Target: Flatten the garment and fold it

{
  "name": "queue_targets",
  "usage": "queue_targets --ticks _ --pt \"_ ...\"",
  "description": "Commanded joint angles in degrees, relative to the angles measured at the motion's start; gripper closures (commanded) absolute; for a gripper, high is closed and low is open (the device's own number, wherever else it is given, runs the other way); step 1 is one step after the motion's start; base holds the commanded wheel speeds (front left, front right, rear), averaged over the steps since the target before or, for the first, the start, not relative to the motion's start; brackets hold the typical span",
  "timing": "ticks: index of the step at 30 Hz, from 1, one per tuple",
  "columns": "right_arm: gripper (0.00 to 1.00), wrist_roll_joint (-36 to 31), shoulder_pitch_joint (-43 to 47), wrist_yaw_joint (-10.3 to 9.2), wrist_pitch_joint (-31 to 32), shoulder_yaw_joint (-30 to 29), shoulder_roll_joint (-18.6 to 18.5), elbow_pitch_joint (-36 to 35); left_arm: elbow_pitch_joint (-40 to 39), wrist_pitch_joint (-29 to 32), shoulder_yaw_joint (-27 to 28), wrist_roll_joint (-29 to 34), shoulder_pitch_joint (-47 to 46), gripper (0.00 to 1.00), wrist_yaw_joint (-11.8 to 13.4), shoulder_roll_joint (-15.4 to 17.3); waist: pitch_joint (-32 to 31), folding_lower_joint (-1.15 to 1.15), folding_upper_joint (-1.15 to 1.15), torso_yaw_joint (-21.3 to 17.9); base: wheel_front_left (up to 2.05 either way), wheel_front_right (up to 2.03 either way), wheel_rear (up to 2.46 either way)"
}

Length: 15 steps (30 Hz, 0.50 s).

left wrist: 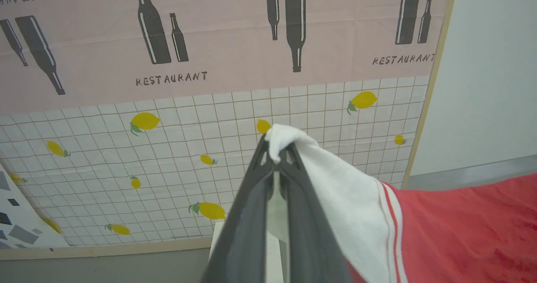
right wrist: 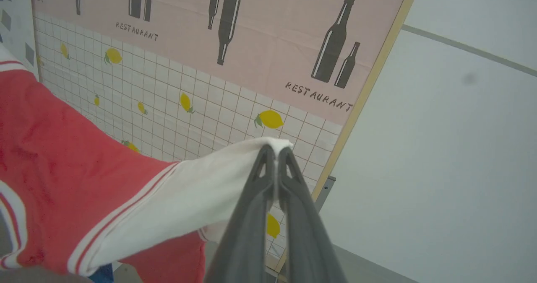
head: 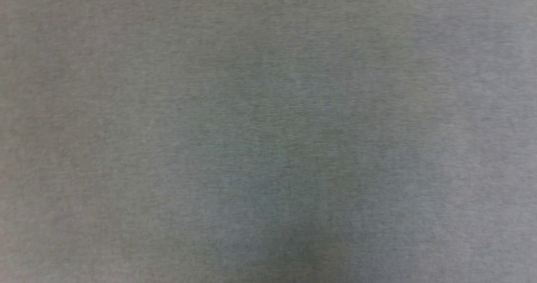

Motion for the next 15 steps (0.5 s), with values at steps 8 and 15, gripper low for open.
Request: queue_targets --ticks 8,15 --pt "1.00 4.5 13.3 -0.08 -0.8 6.0 -2.5 1.9 1.9 -3.5 -2.1 -2.1 16.9 1.00 1.1 -3.3 -4.6 -0.01 0.00 3.9 0.00 0.00 0.00" --pt "1.00 8.5 25.6 -0.08 4.1 13.3 -6.8 -2.0 -0.6 -3.1 -6.4 -1.9 35.0 1.00 2.5 -3.4 -11.4 -0.01 0.00 5.6 0.00 0.00 0.00"
